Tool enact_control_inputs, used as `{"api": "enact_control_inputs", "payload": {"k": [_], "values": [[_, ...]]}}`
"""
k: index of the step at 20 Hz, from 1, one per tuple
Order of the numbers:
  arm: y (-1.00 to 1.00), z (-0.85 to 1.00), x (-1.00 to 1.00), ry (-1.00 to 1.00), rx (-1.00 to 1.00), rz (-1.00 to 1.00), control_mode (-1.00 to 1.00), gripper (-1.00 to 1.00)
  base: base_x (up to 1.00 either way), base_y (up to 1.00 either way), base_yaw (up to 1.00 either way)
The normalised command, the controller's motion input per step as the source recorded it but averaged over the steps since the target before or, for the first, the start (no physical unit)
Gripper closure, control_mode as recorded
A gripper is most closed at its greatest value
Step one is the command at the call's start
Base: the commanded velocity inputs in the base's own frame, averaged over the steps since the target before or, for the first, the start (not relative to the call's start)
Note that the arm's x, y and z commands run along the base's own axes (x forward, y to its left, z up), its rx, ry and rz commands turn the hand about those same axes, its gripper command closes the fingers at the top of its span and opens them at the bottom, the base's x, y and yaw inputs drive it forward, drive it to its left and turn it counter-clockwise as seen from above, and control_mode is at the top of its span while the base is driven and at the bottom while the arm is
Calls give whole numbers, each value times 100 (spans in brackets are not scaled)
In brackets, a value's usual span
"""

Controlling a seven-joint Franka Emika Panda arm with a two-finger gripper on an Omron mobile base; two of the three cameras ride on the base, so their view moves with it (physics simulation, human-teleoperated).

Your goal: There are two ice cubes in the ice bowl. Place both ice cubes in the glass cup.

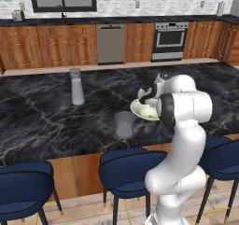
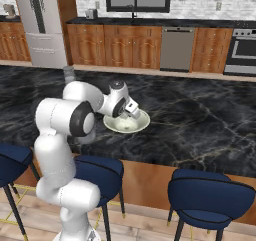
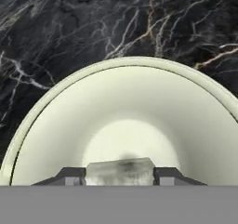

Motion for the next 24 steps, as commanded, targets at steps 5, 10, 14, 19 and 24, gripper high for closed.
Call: {"api": "enact_control_inputs", "payload": {"k": [5,10,14,19,24], "values": [[37,93,-94,-3,5,4,-100,100,0,0,0],[84,98,-39,10,2,6,-100,100,0,0,0],[84,29,-30,23,0,7,-100,100,0,0,0],[60,-10,-20,18,1,9,-100,100,0,0,0],[24,-42,0,3,0,8,-100,100,0,0,0]]}}
